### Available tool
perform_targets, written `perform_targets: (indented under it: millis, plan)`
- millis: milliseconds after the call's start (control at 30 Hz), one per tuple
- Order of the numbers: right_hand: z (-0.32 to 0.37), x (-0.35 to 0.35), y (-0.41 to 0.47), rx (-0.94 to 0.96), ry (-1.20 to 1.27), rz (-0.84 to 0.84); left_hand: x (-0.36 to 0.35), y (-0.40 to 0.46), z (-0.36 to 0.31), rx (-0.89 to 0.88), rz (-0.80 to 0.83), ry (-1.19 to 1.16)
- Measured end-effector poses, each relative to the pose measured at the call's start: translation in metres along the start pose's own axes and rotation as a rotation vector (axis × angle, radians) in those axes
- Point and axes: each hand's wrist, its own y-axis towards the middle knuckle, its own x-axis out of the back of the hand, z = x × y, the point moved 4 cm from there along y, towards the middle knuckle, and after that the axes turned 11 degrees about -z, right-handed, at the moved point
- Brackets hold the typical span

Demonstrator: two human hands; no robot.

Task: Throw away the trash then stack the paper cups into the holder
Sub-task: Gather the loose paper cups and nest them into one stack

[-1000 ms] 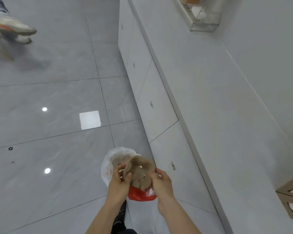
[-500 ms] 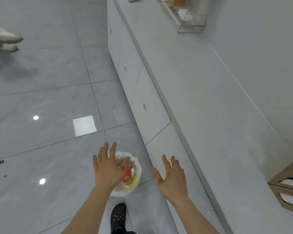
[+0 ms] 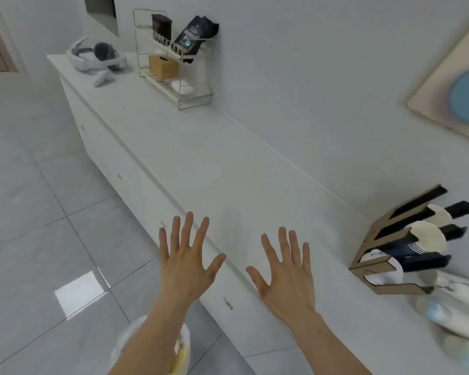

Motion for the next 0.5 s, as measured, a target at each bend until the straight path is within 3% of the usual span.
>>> perform_targets:
  millis: [500]
  plan:
    - [-0.264, 0.068, -0.057, -0.392, -0.03, -0.246, -0.04, 0.011, -0.304, -0.441, -0.019, -0.135]
